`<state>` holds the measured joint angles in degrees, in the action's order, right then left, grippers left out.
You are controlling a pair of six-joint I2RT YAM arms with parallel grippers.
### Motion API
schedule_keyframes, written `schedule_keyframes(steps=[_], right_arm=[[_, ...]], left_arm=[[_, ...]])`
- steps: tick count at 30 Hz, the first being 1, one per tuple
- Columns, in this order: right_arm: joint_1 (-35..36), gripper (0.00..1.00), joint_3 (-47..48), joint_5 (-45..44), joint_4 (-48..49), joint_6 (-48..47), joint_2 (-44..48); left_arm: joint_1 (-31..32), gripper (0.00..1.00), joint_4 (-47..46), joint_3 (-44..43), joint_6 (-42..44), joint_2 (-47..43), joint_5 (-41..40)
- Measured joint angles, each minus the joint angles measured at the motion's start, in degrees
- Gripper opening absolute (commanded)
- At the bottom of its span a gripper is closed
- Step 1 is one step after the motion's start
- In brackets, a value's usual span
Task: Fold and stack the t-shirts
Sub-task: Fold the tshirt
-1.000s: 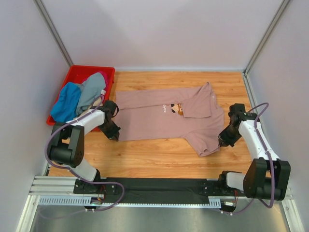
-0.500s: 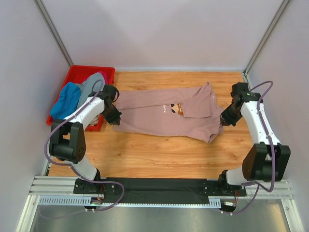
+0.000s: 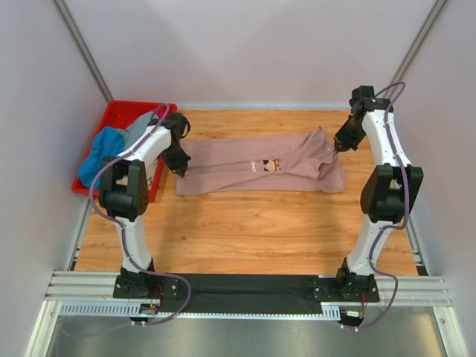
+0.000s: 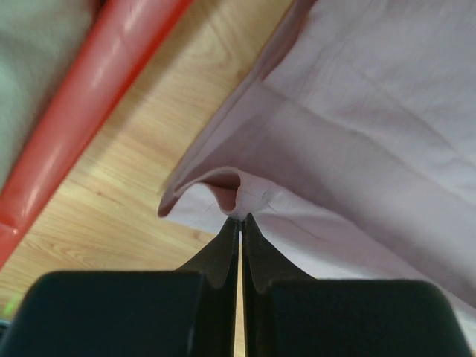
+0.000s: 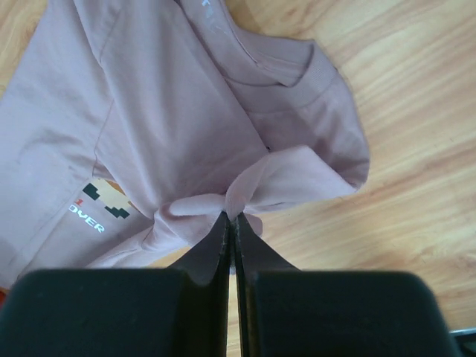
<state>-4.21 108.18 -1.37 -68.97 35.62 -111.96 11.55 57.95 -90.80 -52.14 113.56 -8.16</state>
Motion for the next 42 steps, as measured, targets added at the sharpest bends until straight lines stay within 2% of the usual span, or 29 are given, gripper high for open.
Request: schedule_keyframes(steps=[7,18,33,42], right_arm=[[0.00,0.00,8.13,4.26,-0.96,-0.98,-9.75],[0.00,0.00,16.33,9.73,0.94,-0.96,-16.35],[0.00,0.00,16.81,12.72,7.06,2.08,-17.07],[0.00,0.00,16.81,14.01,11.23,4.44,-18.05]], left_arm=[[-1.22,0.00,3.50,-9.70,1.25,7.06,-2.56],[-1.36,0.00,5.81,-13.94,2.25,11.58,-4.61],[-1.57,0.00,6.25,-15.43,2.14,12.04,-5.90],[-1.64,0.00,8.02,-23.28,1.92,17.94,-6.62]])
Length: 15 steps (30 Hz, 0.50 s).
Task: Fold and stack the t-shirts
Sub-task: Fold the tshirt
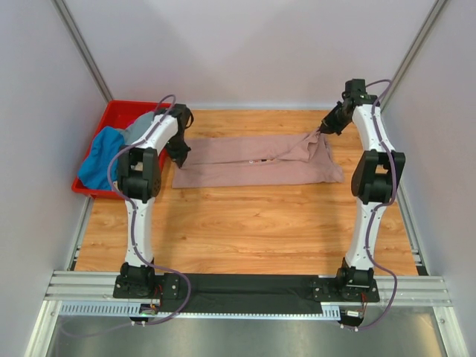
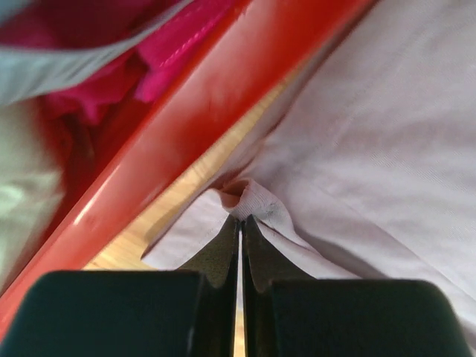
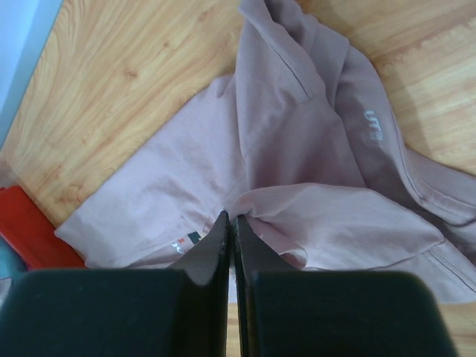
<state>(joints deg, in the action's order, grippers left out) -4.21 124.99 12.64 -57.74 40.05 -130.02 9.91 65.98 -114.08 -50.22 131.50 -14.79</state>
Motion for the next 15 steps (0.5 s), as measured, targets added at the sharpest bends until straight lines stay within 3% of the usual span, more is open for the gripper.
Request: schedule_keyframes(steps=[7,11,15], right_arm=[[-0.50,0.01,0.00,2.32,5.09,1.99,-3.61],[-1.11,0.16,0.20,3.93,6.82,2.78,-5.62],[-1.46,0.36,2.71,4.31,6.08,3.28,-7.26]], left_arm=[[-0.26,0.03,1.27,-1.07,0.04,2.67,-0.81],[-0.26,0.25,2.40,-3.98,0.59,2.86,-0.96],[-0.33,0.32,2.03,-5.86,1.25,2.51,-0.28]])
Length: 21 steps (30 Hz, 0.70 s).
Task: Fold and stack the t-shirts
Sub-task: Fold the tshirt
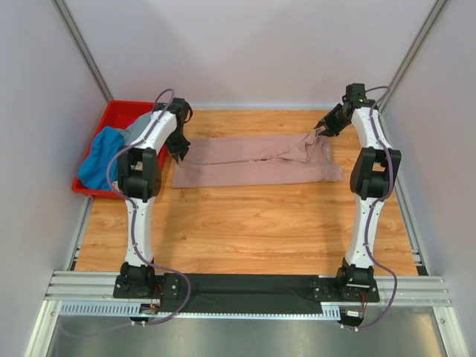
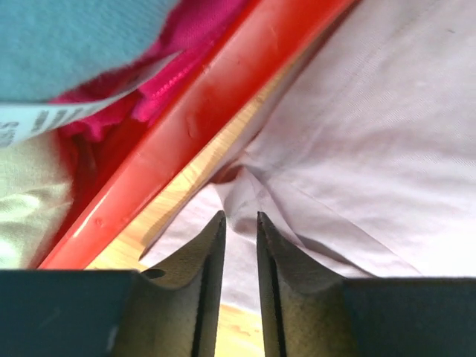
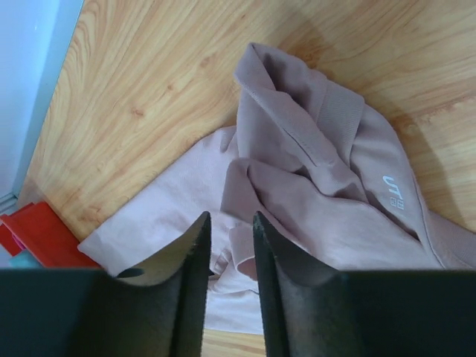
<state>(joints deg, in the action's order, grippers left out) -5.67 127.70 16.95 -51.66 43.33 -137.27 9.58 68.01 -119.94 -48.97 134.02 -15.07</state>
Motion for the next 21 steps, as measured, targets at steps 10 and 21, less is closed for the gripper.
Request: schedule_keyframes(steps=[10,21], right_arm=[[0.98,0.45,-7.08,-2.01,-2.60,-2.71,5.60],[4.87,0.50,-18.95,-2.25,0.61,-5.25,8.68]], left_arm=[[1.73,0.35,-4.61,7.02,3.61,-8.48,5.01],[5.20,0.34,-5.84,13.42,7.28,-5.66,7.17]])
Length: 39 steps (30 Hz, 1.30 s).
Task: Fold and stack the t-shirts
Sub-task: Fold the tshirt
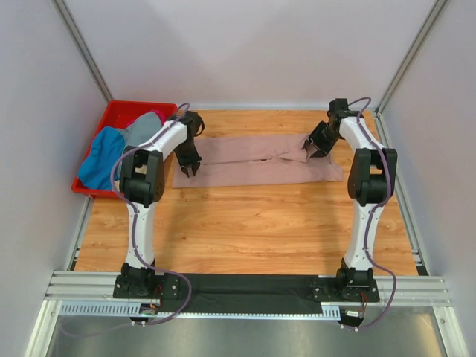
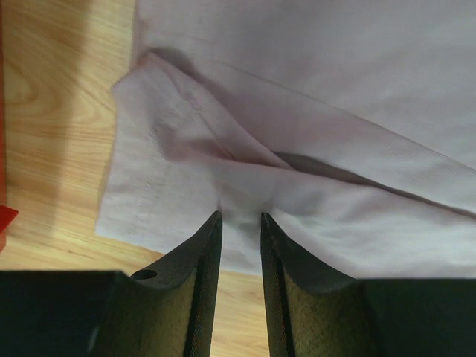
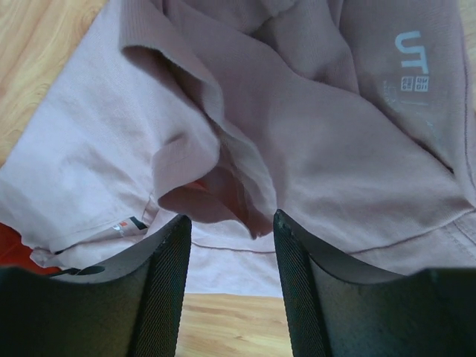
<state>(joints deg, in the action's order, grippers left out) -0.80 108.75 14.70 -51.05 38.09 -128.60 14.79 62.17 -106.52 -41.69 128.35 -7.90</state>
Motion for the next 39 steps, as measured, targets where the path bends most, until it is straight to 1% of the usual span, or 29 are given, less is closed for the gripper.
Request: schedule_keyframes(steps=[8,13,18,22,26,30,34,39], right_arm=[[0.22,0.49,-1.90,1.86,6.82,0.17,0.00],[1.70,0.48,-1.42,5.35,11.39,2.97,-0.02],[3.15,0.48,3.76,10.21,16.74,8.79,-2.69],[3.37,0.49,4.61,14.75,23.74,16.39,-4.50],[3.26,0.50,4.96,16.74,26.45,21.00,-5.88],[3.21,0.46,6.32,17.20,25.53,21.24,-6.29],[3.04,0.43,9.18,15.02,19.58,17.99,-5.84],[2.62,0.43,7.76,9.33,9.86,13.35,-2.73]], left_arm=[[-0.37,0.34,2.27,1.03,0.15,1.29,-2.80],[-0.31,0.34,2.45,1.03,0.20,1.29,-3.32],[-0.31,0.34,2.67,1.03,0.20,1.29,-3.39],[-0.31,0.34,2.80,1.05,0.20,1.29,-3.39],[-0.31,0.34,2.80,1.16,0.20,1.29,-3.39],[-0.31,0.33,2.73,1.27,0.20,1.27,-3.34],[-0.31,0.33,2.49,2.25,0.22,0.66,-3.37],[-0.28,0.33,2.51,2.34,0.61,0.52,-3.39]])
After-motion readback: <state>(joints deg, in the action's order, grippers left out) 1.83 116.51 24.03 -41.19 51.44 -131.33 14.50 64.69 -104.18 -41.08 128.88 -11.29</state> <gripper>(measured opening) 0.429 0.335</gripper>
